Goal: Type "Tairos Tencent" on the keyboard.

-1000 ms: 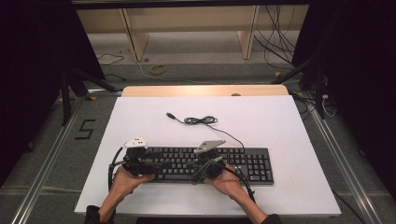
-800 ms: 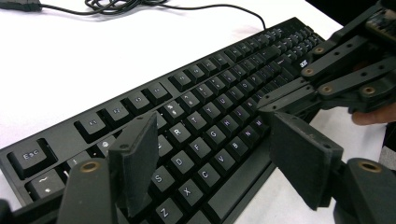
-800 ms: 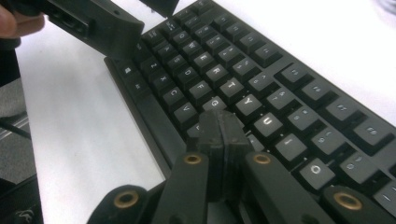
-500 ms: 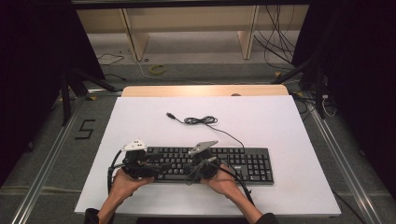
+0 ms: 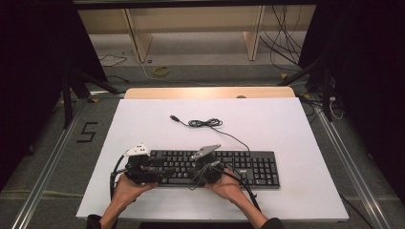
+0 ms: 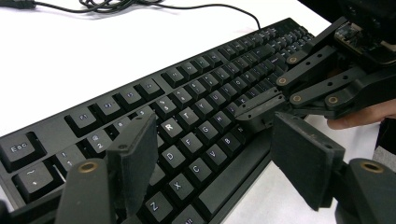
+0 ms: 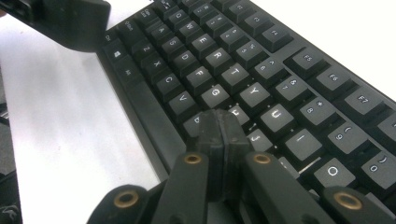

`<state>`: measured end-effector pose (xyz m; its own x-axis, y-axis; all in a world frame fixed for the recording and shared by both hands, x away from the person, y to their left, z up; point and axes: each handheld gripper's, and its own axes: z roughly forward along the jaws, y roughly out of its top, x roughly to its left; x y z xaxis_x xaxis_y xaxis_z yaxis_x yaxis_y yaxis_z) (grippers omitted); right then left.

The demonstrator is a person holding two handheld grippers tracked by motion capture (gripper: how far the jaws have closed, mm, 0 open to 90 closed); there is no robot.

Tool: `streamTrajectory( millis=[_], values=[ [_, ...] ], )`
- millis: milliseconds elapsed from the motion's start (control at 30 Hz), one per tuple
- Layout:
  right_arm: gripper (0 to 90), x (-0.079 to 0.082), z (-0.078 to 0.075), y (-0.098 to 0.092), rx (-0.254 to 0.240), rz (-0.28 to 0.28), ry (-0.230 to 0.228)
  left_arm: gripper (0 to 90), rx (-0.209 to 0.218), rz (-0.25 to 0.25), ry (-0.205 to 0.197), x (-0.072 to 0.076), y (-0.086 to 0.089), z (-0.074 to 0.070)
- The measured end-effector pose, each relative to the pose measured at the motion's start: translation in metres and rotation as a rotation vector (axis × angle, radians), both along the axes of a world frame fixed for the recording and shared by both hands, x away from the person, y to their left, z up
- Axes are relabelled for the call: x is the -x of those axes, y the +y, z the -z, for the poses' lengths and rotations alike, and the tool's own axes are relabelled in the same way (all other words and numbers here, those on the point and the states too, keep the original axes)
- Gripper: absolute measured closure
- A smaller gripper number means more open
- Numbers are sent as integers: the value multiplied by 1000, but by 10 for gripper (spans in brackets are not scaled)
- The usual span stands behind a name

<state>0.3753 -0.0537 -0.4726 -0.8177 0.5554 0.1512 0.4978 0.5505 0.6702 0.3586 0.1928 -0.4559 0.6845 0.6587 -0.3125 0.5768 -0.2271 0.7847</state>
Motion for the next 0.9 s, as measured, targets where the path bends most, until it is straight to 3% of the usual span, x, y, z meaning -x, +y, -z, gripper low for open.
streamTrajectory(
  millis=[167,467,667,900],
  values=[
    [900,-1,4,1,23,-5,-3,315,-2,-1,1,-1,1,0],
    [900,0,3,-1,2,15,7,316,-3,-8,3,-2,2,1],
    [846,0,-8,-13,-76,32,-7,316,-7,-7,4,-3,3,1],
    [737,2,-13,-25,-109,46,-17,316,-7,-11,5,-4,3,1]
  ],
)
